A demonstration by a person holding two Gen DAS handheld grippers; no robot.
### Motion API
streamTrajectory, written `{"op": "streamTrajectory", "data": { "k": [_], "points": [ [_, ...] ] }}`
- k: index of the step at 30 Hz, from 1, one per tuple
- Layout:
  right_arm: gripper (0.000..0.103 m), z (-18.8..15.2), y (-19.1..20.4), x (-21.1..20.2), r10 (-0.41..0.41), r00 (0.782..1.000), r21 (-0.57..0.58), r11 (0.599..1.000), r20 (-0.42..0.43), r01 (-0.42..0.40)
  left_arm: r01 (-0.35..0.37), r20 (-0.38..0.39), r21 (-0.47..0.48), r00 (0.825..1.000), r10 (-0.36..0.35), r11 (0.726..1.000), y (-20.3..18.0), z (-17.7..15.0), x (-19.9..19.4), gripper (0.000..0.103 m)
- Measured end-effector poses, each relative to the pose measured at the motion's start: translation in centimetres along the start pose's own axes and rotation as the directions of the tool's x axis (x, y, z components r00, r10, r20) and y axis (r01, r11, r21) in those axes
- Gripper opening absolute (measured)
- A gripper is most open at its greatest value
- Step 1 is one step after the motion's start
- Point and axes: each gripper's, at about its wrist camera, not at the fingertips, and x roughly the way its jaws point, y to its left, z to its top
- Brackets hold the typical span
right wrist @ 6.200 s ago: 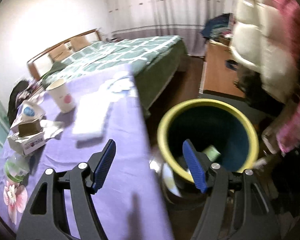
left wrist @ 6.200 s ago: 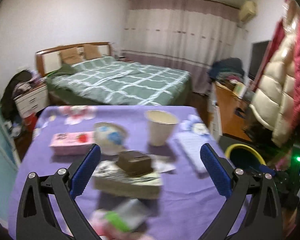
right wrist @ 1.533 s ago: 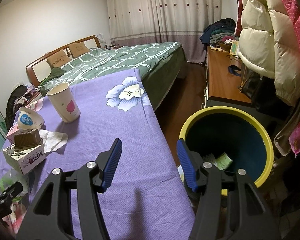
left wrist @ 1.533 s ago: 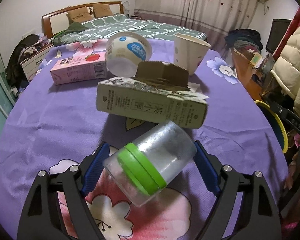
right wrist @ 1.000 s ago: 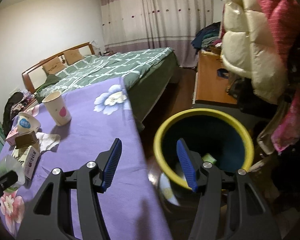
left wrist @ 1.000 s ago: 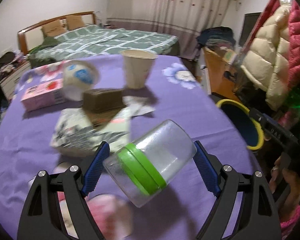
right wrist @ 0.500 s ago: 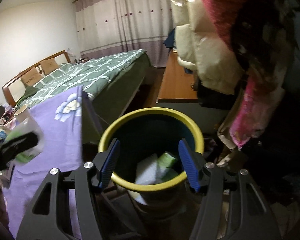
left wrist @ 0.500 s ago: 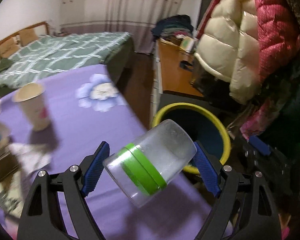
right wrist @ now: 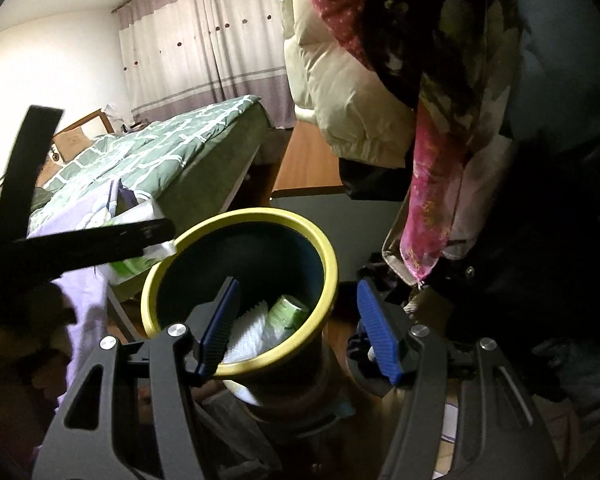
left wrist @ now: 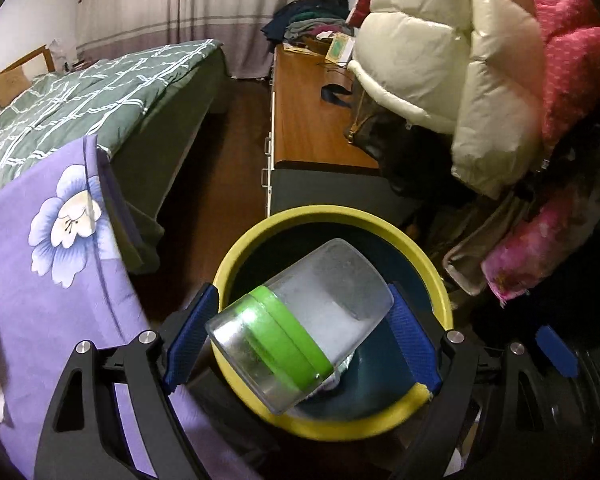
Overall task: Collect trash
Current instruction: 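Move the open left tool back over the table, then reach the right tool to the white tissue and grasp it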
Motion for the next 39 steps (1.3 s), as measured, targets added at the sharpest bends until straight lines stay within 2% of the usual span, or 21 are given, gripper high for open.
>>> {"op": "streamTrajectory", "data": {
  "k": [2,6,9,12,18,21,22,24,28,33,36,37,39],
  "points": [
    [0.058,0.0,0.2,0.0,0.004,1.0,-0.005,1.0,0.0,-0.004,-0.007,0.019,-0.007,1.0,0.007,1.0,0.1,0.4,-0.1,0.093],
    [0.059,0.0,1.0,-0.3,0.018,1.0,-0.017,1.0,0.007,-0.018,-0.008,0.074,-0.018,0.997,0.01,1.0,0.7,0.7,-2.5,0.095],
    [0.059,0.1,1.9,-0.3,0.032,0.999,-0.022,0.999,0.007,-0.032,-0.015,0.134,-0.035,0.991,0.02,0.999,2.1,0.1,-6.1,0.096],
    [0.059,-0.1,3.0,-0.2,0.053,0.999,-0.032,0.998,0.001,-0.053,-0.034,0.189,-0.057,0.981,0.044,0.998,4.0,-1.4,-10.0,0.098],
    [0.059,-0.2,6.2,-0.4,0.099,0.995,-0.078,0.992,-0.005,-0.099,-0.127,0.264,-0.157,0.95,0.165,0.98,10.0,-6.2,-17.4,0.098],
    [0.06,-0.3,8.5,-0.6,0.124,0.992,-0.114,0.986,-0.007,-0.124,-0.207,0.285,-0.229,0.92,0.269,0.951,13.7,-9.4,-20.8,0.098],
    [0.06,-0.4,9.4,-0.6,0.136,0.991,-0.126,0.983,-0.01,-0.137,-0.247,0.292,-0.261,0.901,0.32,0.933,15.4,-10.8,-22.3,0.098],
    [0.06,-0.6,11.2,-0.6,0.163,0.986,-0.152,0.975,-0.017,-0.164,-0.3,0.293,-0.296,0.875,0.385,0.907,17.5,-12.4,-24.2,0.098],
    [0.06,-0.7,15.3,-0.6,0.217,0.976,-0.208,0.953,-0.03,-0.219,-0.408,0.283,-0.401,0.797,0.534,0.82,23.3,-16.6,-28.5,0.098],
    [0.06,-0.9,21.2,-0.3,0.29,0.955,-0.275,0.914,-0.067,-0.297,-0.479,0.231,-0.495,0.732,0.641,0.725,29.1,-20.4,-30.5,0.098],
    [0.06,-1.1,24.8,0.2,0.325,0.94,-0.313,0.886,-0.106,-0.342,-0.525,0.19,-0.536,0.689,0.7,0.662,32.6,-22.4,-30.8,0.098],
    [0.06,-1.2,26.0,0.4,0.336,0.934,-0.326,0.876,-0.119,-0.356,-0.545,0.169,-0.55,0.67,0.723,0.633,33.9,-23.2,-30.9,0.098],
    [0.06,-1.3,28.2,0.9,0.353,0.925,-0.347,0.857,-0.144,-0.381,-0.558,0.151,-0.565,0.655,0.74,0.608,35.3,-24.1,-30.9,0.098]
  ]
}}
